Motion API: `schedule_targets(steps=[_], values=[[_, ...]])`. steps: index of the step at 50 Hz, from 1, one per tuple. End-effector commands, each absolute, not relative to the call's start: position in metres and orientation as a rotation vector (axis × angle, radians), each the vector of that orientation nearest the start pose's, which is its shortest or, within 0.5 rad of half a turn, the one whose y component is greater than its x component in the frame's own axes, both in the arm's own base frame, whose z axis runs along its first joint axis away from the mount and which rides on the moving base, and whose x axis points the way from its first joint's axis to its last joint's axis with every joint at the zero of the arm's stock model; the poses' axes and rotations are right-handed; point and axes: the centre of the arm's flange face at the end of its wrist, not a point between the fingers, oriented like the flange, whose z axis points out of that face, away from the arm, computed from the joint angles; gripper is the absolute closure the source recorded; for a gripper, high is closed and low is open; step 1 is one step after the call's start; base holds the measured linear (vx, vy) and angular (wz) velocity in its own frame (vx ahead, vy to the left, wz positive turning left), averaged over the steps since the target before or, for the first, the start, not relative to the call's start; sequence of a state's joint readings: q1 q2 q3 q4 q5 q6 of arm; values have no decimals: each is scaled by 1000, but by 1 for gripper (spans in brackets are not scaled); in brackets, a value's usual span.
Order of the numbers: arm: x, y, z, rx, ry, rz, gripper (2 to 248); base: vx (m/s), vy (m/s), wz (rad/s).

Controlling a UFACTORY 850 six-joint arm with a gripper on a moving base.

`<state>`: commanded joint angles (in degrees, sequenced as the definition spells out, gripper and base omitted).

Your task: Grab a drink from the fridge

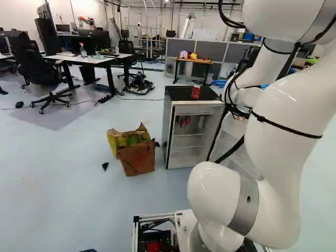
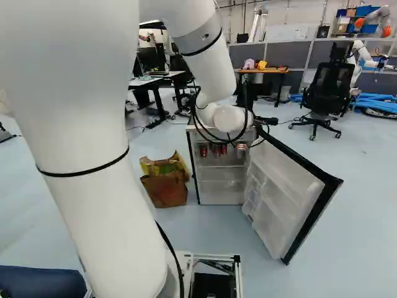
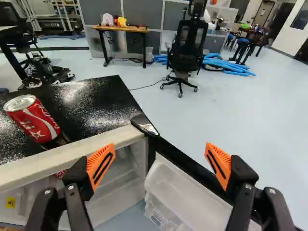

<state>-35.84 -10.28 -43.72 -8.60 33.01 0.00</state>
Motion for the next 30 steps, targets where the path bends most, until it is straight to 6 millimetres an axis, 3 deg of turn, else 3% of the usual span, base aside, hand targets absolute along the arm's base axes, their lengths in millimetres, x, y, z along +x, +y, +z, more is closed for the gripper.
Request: schedule_targets(steps=[30], values=[[409, -338, 455, -2984, 819, -1637, 3, 0, 0, 0]])
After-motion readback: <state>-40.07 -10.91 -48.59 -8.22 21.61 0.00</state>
